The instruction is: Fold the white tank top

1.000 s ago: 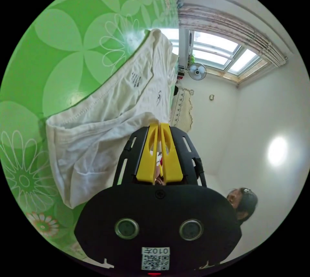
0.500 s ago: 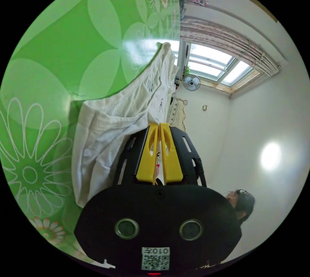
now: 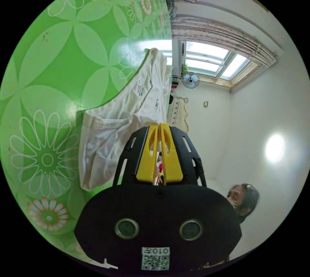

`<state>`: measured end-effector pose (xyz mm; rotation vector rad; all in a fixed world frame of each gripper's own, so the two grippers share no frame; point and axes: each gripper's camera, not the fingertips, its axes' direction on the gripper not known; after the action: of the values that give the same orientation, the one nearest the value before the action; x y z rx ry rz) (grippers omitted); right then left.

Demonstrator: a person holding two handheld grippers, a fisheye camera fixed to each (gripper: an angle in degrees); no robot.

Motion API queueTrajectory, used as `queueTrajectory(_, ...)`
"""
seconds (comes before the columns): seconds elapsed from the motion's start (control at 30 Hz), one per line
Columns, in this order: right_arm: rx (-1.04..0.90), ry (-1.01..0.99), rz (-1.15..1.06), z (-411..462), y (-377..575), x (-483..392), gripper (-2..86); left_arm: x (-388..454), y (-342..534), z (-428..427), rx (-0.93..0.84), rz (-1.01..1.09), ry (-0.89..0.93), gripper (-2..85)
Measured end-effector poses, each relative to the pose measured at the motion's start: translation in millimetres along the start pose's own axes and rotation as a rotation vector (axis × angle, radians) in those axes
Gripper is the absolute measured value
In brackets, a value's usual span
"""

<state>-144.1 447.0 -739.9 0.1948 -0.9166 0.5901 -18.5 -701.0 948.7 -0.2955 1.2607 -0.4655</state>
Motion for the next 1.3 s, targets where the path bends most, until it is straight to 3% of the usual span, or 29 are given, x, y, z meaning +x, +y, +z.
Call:
queueTrajectory(0.13,-0.121,0.036,-0.048,53,-20,-4,2.9,1,4,13,-0.025,-0.008,0.041,-0.1)
queueTrajectory(0.3,-0.218,-0.297,-0.273,108,-51,-39,3.4,18,2,22,-0.077,0.031,-0.013,0.0)
queueTrajectory(0.43,-0.373,-0.222,-0.5,207,-94,-113,5.9,23,8,23,-0.067,0.038,-0.002,0.0)
queueTrajectory(0.57,-0.537,-0.381,-0.34,321,-132,-139,9.9,25,11,22,-0.053,0.029,0.003,0.0)
queueTrajectory(0.77,-0.688,-0.531,-0.087,433,-156,-123,8.9,25,14,25,-0.078,0.017,0.014,0.1)
queueTrajectory(1.0,-0.602,-0.67,0.085,483,-179,-82,4.3,18,13,8,-0.088,0.0,-0.025,0.0)
queueTrajectory(1.2,-0.552,-0.607,0.027,501,-194,-67,3.9,-2,19,-18,-0.026,-0.053,0.02,-0.1)
queueTrajectory(1.3,-0.607,-0.732,0.032,516,-195,-64,4.2,-2,27,-18,-0.044,-0.022,0.042,0.0)
